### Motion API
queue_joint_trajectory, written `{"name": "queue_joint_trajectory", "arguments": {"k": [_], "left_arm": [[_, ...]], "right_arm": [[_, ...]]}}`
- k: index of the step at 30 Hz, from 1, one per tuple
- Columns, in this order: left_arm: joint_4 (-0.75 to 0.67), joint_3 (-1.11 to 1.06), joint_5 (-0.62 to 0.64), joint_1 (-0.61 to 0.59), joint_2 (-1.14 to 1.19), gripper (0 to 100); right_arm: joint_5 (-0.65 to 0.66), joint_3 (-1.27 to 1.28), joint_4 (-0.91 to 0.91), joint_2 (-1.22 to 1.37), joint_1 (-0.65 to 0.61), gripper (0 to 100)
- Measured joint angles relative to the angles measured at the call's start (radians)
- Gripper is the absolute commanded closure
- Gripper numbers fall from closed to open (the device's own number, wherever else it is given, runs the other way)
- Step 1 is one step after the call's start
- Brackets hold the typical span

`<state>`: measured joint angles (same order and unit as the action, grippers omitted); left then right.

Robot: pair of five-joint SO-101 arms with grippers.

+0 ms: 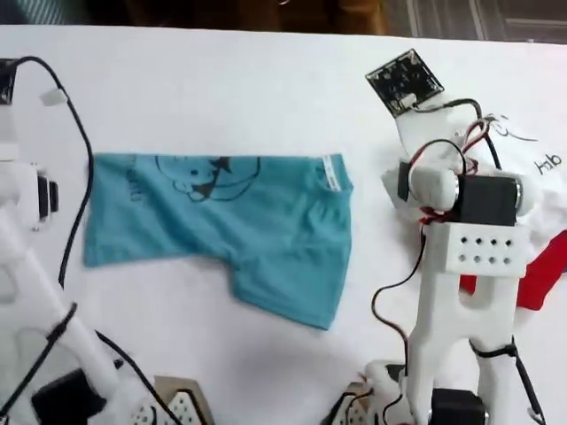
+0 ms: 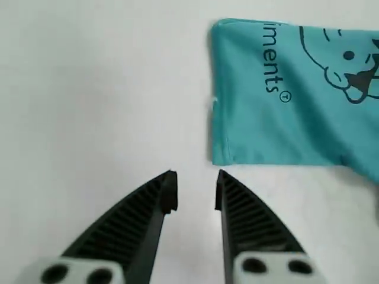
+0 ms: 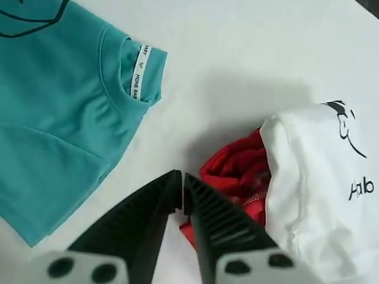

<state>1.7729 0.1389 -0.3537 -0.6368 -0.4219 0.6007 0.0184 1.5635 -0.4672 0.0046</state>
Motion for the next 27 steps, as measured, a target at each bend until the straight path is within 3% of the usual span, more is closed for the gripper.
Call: {"name": "queue_joint_trajectory", "arguments": {"k": [16,27], "left_arm": [[-0.002,-0.009,0.000,0.000,-0.017,87],[-0.092,-0.009,0.000,-0.077,0.226,87]], "right_arm": [[0.000,0.000,0.157,0.000,0.000,97.8],[0.000,0.129,0.186,-0.055,0.021,97.8]]}}
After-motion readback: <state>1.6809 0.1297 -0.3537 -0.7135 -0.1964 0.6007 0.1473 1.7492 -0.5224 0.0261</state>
